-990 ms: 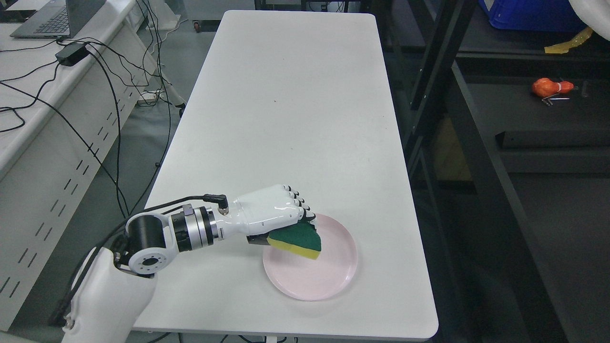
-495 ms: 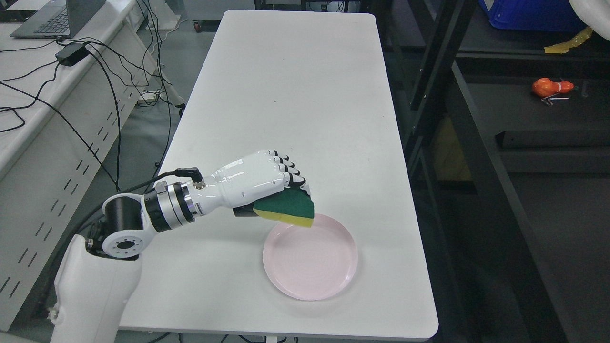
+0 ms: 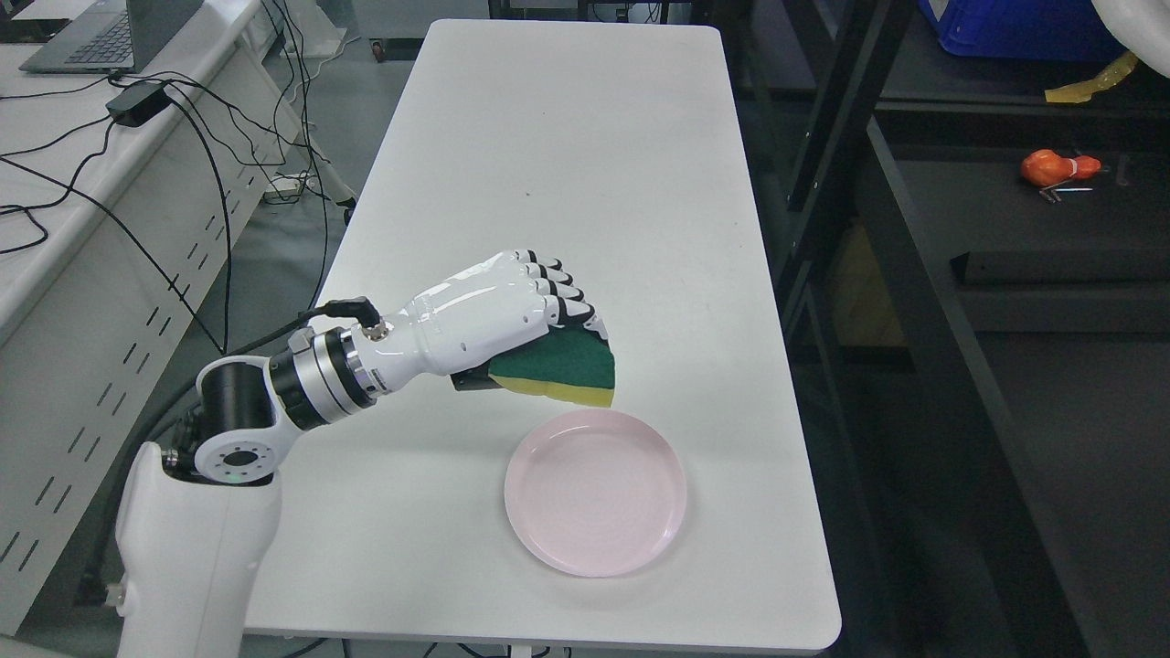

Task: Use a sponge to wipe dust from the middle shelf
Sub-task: 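Hold the sponge in the left hand while turning toward the shelf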

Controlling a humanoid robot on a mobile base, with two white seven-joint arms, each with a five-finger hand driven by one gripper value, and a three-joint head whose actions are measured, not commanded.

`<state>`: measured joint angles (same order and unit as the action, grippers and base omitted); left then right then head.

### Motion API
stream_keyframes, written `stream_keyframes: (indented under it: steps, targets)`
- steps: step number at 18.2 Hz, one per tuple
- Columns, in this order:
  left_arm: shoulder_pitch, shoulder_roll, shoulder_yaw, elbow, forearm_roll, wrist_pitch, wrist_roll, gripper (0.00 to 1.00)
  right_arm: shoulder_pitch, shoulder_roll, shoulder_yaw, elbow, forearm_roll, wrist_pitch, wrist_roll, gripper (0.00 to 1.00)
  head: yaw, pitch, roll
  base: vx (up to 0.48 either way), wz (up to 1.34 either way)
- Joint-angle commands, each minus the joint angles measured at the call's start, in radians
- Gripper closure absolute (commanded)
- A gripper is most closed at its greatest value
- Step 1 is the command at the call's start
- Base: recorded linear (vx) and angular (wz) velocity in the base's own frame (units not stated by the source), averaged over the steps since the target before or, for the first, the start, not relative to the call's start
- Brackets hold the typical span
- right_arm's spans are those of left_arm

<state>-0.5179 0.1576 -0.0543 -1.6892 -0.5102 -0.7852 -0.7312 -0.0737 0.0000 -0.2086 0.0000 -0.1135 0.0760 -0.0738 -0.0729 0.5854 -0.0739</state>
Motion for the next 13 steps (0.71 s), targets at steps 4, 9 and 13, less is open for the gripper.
stream_keyframes:
  steps: [4, 9, 13]
  targets:
    - [0.056, -0.052, 0.037, -0.010, 0.004, 0.000, 0.004, 1.00, 0.000, -0.017, 0.000, -0.017, 0.000, 0.001, 0.000, 0.00, 0.0000, 0.000, 0.000, -0.005, 0.00]
    - [0.055, -0.061, 0.039, -0.009, 0.004, 0.000, 0.004, 1.00, 0.000, -0.017, 0.000, -0.017, 0.000, 0.001, 0.000, 0.00, 0.0000, 0.000, 0.000, -0.063, -0.05]
    - [0.055, -0.089, 0.053, -0.009, 0.004, 0.000, 0.003, 1.00, 0.000, -0.017, 0.000, -0.017, 0.000, 0.001, 0.000, 0.00, 0.0000, 0.000, 0.000, -0.150, -0.09]
